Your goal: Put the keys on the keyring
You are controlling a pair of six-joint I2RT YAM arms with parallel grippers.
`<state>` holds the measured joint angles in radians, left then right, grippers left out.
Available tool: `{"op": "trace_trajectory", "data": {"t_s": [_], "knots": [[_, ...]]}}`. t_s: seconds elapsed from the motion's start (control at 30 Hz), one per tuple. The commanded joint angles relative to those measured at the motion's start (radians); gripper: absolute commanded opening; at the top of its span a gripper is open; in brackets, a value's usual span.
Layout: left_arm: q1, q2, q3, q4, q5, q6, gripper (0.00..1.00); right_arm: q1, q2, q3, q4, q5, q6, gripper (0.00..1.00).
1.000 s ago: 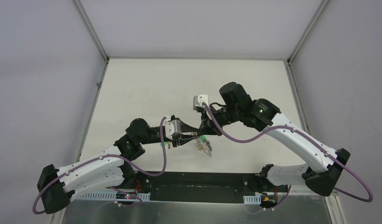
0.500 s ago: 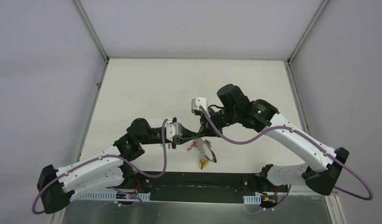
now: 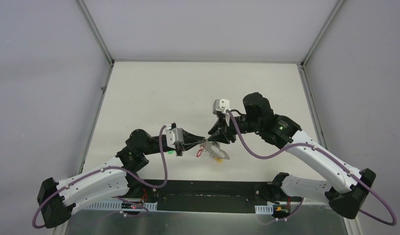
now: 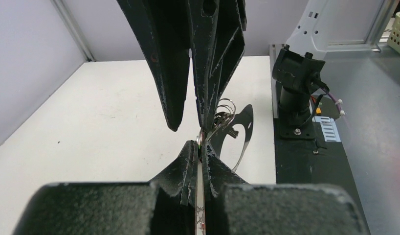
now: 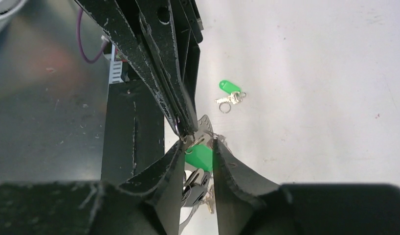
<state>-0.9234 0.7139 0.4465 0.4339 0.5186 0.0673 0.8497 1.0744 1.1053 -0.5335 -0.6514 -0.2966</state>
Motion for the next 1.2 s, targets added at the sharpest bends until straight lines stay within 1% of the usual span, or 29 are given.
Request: {"op": "trace_trajectory", "data": {"t_s": [0.0,0.33,0.4,0.5,0.57,0.73,0.77,0.8,0.87,0.9,1.03,1.17], "knots": [[-0.008,-0.038,-0.004,0.145,-0.02,-0.034,0.0,-0.017,-0.016,-0.019,0.176,-0.106,0.053,0.29],[-0.008,-0.046,-0.008,0.156,-0.038,-0.038,0.0,-0.016,0.008,-0.032,0.23,-0.22,0.067,0.33],[-0.007,-0.045,-0.012,0.171,-0.041,-0.041,0.0,-0.017,0.013,-0.034,0.233,-0.22,0.068,0.32],[-0.007,-0.044,-0.012,0.183,-0.042,-0.043,0.0,-0.016,0.022,-0.038,0.231,-0.218,0.066,0.27],[-0.006,-0.045,-0.012,0.186,-0.04,-0.043,0.0,-0.016,0.024,-0.044,0.23,-0.203,0.063,0.26],[-0.007,-0.053,-0.012,0.181,-0.045,-0.041,0.0,-0.018,0.022,-0.054,0.212,-0.149,0.053,0.3],[-0.006,-0.054,-0.012,0.18,-0.045,-0.041,0.0,-0.019,0.021,-0.055,0.21,-0.144,0.051,0.28],[-0.007,-0.054,-0.012,0.179,-0.044,-0.041,0.0,-0.021,0.019,-0.056,0.21,-0.145,0.051,0.21],[-0.007,-0.053,-0.014,0.177,-0.046,-0.041,0.0,-0.023,0.017,-0.056,0.21,-0.148,0.052,0.02],[-0.007,-0.053,-0.014,0.177,-0.046,-0.041,0.0,-0.024,0.018,-0.056,0.21,-0.148,0.054,0.0],[-0.007,-0.055,-0.014,0.167,-0.054,-0.041,0.0,-0.027,0.009,-0.058,0.211,-0.144,0.053,0.0],[-0.007,-0.07,0.001,0.109,-0.074,-0.039,0.0,-0.027,-0.002,-0.061,0.208,-0.128,0.057,0.0]]}}
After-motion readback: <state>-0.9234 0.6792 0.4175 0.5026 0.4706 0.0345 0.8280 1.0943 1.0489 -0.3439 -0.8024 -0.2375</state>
